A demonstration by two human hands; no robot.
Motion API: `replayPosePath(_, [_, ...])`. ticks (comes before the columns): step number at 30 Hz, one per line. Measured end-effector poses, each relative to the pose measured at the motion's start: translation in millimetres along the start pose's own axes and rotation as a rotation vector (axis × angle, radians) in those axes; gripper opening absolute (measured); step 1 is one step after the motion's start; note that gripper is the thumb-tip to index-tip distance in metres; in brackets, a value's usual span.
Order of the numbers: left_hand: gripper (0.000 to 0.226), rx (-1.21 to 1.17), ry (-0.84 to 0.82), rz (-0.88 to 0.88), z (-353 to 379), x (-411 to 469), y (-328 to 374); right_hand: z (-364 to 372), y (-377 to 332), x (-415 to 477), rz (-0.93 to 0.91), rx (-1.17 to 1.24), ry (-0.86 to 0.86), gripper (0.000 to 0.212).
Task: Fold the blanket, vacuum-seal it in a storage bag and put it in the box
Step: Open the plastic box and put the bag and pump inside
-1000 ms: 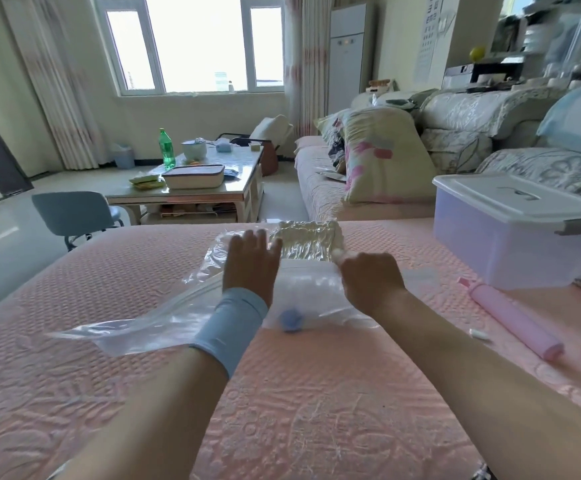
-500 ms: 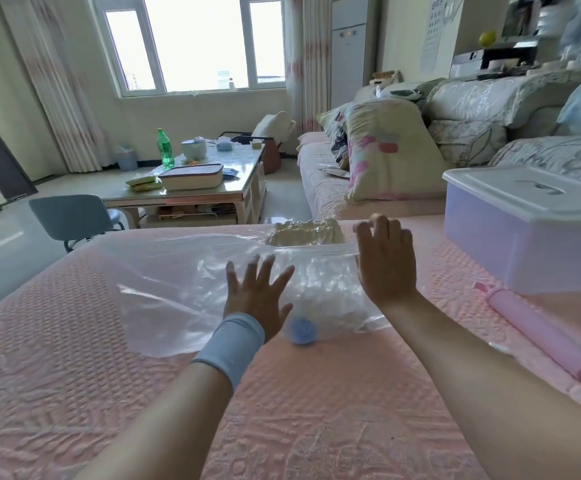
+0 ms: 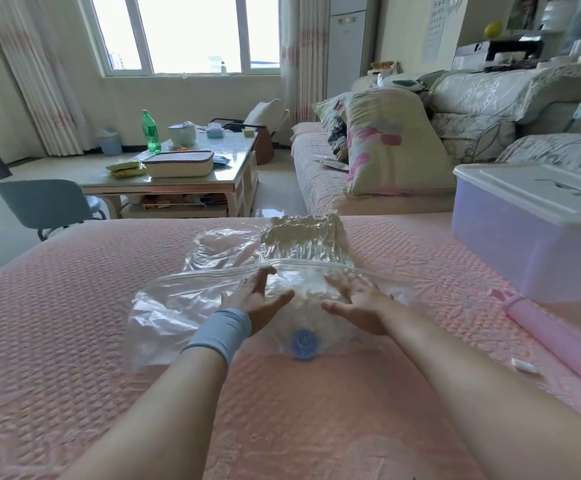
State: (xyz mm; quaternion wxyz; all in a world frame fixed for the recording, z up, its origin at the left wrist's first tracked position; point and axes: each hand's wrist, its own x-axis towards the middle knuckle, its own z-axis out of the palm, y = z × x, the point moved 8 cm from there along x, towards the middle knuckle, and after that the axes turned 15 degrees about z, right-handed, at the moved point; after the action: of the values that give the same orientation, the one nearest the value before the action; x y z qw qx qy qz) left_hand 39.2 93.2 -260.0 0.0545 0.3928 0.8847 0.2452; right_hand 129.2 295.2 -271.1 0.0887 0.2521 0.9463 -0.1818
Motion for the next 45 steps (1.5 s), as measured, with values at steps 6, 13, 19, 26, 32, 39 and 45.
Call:
replayPosePath(6, [0.063, 0.068, -0.109, -0.018, 6.4, 17.0, -16.8, -9.9, -12.5, 6.5, 0.011, -0.180, 0.120, 0.081])
replayPosePath(13, [0.053, 0.290, -0.033, -0.087, -9.4, 20.0, -8.1, -5.4, -97.8, -50.0, -0.403, -0.402, 0.496, 0.068])
replayPosePath(19, [0.040, 0.442, 0.165, 0.125, -63.9, -23.6, 11.7, 1.5, -91.7, -42.5, -0.244, -0.512, 0.359, 0.091])
replayPosePath(26, [0.075, 0.690, -0.079, 0.117, -78.4, -108.2, -21.6, 25.7, -131.9, -68.0, -0.370, -0.484, 0.383, 0.111])
replayPosePath(32, [0.112, 0.674, -0.289, -0.018, -60.4, -123.6, -54.4, 39.9, -138.4, -57.7, -0.207, -0.546, 0.297, 0.105])
replayPosePath(39, [0.083, 0.582, -0.188, 0.045, -74.3, -115.4, -39.1, 14.0, -133.3, -64.6, -0.292, -0.570, 0.404, 0.067])
replayPosePath(45, [0.091, 0.551, -0.646, -0.073, -36.7, -125.8, -40.4, 2.0, -114.8, -82.7, -0.404, -0.633, 0.384, 0.068])
